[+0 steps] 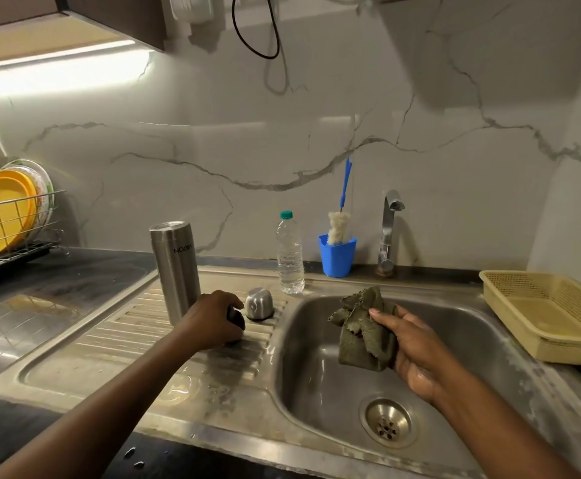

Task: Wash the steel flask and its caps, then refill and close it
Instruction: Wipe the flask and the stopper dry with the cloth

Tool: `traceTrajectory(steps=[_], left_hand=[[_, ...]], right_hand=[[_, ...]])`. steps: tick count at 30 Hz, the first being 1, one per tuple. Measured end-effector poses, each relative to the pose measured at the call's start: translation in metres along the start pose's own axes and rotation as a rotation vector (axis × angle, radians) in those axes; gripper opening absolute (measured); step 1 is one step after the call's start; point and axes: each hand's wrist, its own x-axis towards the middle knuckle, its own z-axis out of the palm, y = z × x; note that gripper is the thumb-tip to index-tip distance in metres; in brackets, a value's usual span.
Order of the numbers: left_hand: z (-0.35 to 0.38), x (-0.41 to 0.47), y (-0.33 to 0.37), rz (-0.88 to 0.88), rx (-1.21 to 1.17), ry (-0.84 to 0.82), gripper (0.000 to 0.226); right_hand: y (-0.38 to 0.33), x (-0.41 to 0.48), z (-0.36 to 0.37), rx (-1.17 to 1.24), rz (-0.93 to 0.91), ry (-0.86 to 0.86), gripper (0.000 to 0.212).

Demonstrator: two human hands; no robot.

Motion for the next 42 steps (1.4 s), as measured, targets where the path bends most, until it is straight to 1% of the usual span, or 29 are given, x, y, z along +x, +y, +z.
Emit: traceTrajectory(steps=[2, 3, 6, 9, 10, 12, 15, 16, 18, 21, 23, 26, 28, 30, 32, 33, 34, 36, 38, 40, 42], left_hand=[[-0.003, 0.008, 0.001, -0.014, -0.012, -0.029, 0.063], [-0.004, 0.013, 0.001, -0.015, -0.026, -0.018, 0.064], [-0.001, 0.032, 0.011, -0.009, -0.074, 0.067, 0.069], [0.008, 0.05, 0.029, -0.012, 0.003, 0.073, 0.072], [0.011, 0.055, 0.035, -0.015, 0.044, 0.055, 0.068], [0.017, 0.063, 0.043, -0.022, 0.128, 0.017, 0.051], [0.023, 0.069, 0.047, -0.025, 0.206, 0.013, 0.027], [0.024, 0.07, 0.047, -0.024, 0.216, 0.019, 0.022], [0.022, 0.07, 0.047, -0.012, 0.207, 0.053, 0.02], [0.016, 0.067, 0.055, 0.079, 0.083, 0.169, 0.026], [0.012, 0.059, 0.07, 0.157, -0.058, 0.222, 0.031], [0.018, 0.04, 0.099, 0.225, -0.335, 0.225, 0.058], [0.037, 0.025, 0.115, 0.281, -0.483, 0.192, 0.067], [0.059, 0.013, 0.129, 0.333, -0.548, 0.165, 0.067], [0.076, 0.001, 0.144, 0.394, -0.609, 0.149, 0.051], [0.083, -0.002, 0.15, 0.416, -0.655, 0.154, 0.041], [0.089, -0.004, 0.154, 0.418, -0.697, 0.161, 0.035], [0.098, -0.005, 0.156, 0.386, -0.752, 0.157, 0.037], [0.103, -0.005, 0.156, 0.388, -0.765, 0.16, 0.043], [0.105, -0.007, 0.157, 0.409, -0.747, 0.167, 0.046], [0.105, -0.006, 0.158, 0.393, -0.768, 0.188, 0.053]], right_hand=[[0.0, 0.001, 0.0, -0.003, -0.007, 0.006, 0.024], [0.0, 0.002, 0.0, -0.002, -0.007, 0.01, 0.025], [0.0, 0.003, -0.002, 0.016, 0.006, 0.029, 0.024], [0.0, 0.005, -0.005, 0.043, 0.016, 0.043, 0.028], [0.0, 0.005, -0.005, 0.055, 0.017, 0.038, 0.028], [0.0, 0.006, -0.006, 0.079, 0.019, 0.03, 0.026], [0.003, 0.009, -0.008, 0.095, 0.007, 0.056, 0.03], [0.003, 0.01, -0.009, 0.102, 0.0, 0.067, 0.031], [0.003, 0.01, -0.01, 0.103, -0.021, 0.095, 0.03], [-0.001, 0.007, -0.007, 0.083, -0.075, 0.119, 0.029], [-0.004, 0.002, -0.003, 0.005, -0.137, 0.153, 0.028], [-0.007, -0.007, 0.002, -0.321, -0.324, 0.245, 0.026], [-0.007, -0.012, 0.004, -0.476, -0.494, 0.239, 0.024], [-0.006, -0.012, 0.003, -0.577, -0.646, 0.196, 0.026], [-0.003, -0.01, 0.001, -0.731, -0.72, 0.089, 0.032], [-0.001, -0.008, 0.0, -0.833, -0.723, 0.033, 0.035], [0.001, -0.007, -0.001, -0.925, -0.72, -0.007, 0.039], [0.004, -0.005, -0.003, -0.998, -0.705, -0.009, 0.039], [0.002, -0.005, -0.004, -0.951, -0.642, 0.017, 0.03], [-0.002, -0.004, -0.005, -0.877, -0.534, 0.072, 0.018], [-0.003, -0.003, -0.008, -0.864, -0.465, 0.131, 0.016]])
